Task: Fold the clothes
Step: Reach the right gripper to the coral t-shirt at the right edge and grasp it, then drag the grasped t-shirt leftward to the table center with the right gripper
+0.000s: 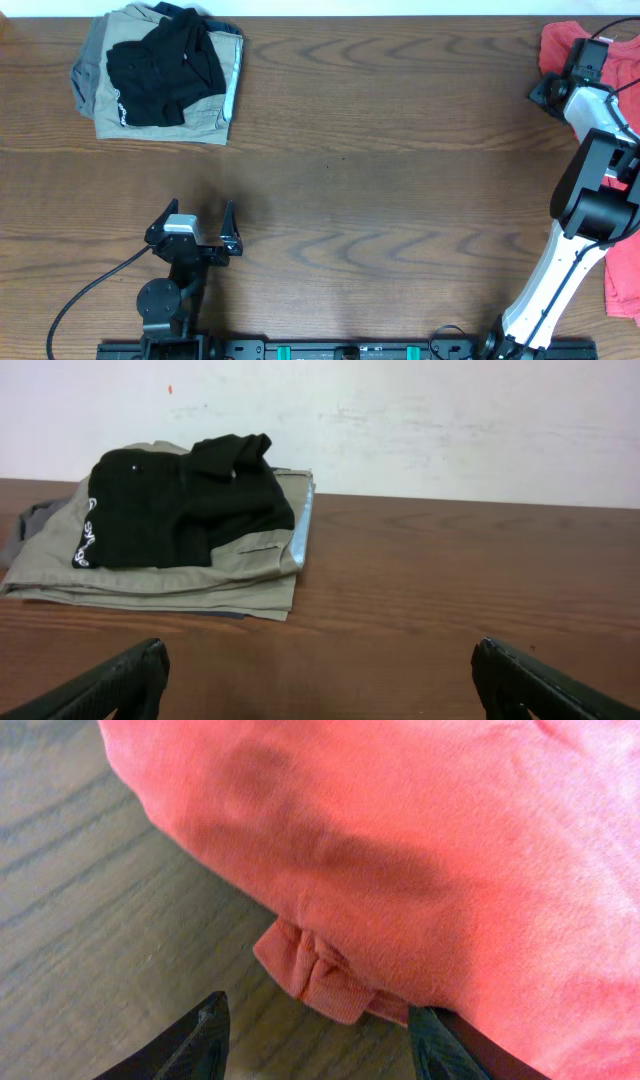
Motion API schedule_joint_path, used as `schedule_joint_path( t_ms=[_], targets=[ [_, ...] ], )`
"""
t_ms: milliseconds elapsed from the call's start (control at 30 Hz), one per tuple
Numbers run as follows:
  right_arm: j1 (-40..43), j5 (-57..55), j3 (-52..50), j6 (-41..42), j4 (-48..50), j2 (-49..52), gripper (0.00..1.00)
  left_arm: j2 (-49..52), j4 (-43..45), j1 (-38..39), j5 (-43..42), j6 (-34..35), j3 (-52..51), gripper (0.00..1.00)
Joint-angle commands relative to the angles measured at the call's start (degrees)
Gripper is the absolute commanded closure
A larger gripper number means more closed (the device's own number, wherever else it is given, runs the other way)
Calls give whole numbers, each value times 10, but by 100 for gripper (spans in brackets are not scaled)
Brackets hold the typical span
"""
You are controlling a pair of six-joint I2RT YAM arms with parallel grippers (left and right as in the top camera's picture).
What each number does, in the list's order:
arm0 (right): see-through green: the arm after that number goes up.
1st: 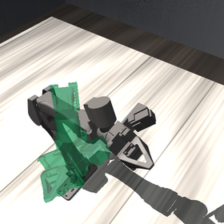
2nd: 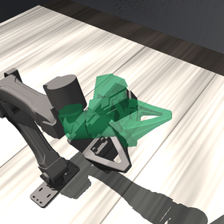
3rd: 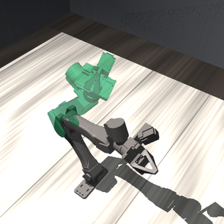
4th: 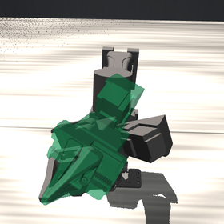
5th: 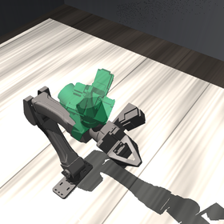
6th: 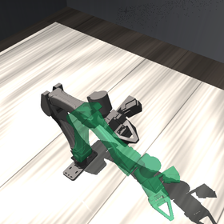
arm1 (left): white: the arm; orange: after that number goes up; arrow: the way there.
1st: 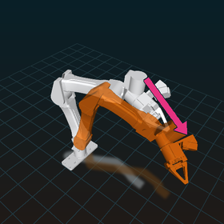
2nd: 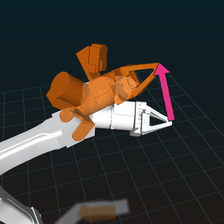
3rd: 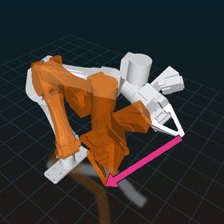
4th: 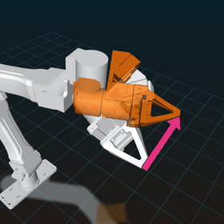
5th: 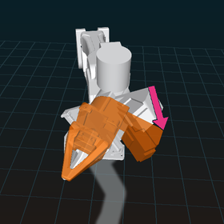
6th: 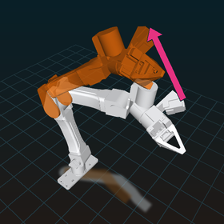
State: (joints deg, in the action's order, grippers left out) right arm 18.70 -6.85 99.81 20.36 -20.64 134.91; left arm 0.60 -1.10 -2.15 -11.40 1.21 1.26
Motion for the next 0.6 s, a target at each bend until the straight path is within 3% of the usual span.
schedule_joint_path(
  t_ms=[0,100,467,567],
  targets=[
    [4,-22,6,10,10,20,45,-4,-18,-2,-5,-8,-10,2],
    [4,-22,6,11,16,32,47,-4,-18,-2,-5,-7,-10,2],
    [4,-15,7,11,16,27,96,-4,-18,-2,-5,-8,-10,2],
    [2,0,7,11,8,17,99,-4,-18,-2,-5,-8,-10,2]
  ],
)
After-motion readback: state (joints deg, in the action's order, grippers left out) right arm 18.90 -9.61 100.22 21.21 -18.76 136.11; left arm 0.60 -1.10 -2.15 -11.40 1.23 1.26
